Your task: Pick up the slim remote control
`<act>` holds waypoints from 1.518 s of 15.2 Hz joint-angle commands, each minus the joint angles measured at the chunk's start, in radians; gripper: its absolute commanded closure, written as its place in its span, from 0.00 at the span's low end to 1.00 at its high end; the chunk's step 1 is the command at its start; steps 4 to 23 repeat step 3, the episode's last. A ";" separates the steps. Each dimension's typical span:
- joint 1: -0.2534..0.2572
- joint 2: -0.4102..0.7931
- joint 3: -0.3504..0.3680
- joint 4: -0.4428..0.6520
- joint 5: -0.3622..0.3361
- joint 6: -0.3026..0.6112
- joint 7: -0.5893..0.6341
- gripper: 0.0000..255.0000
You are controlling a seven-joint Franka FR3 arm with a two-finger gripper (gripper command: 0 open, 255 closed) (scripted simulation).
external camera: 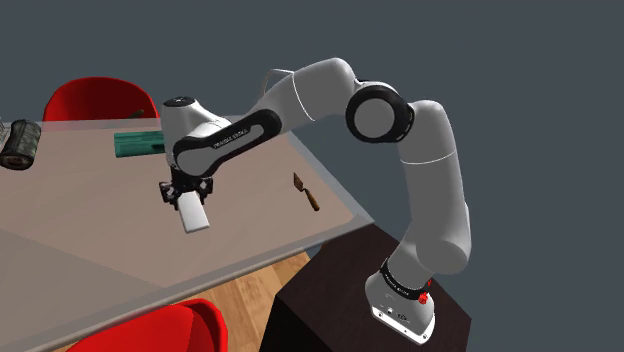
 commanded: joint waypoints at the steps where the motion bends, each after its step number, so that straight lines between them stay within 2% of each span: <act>1: -0.003 -0.017 0.004 0.003 0.005 -0.019 -0.003 1.00; 23: -0.003 -0.018 0.004 0.003 0.005 -0.020 -0.003 1.00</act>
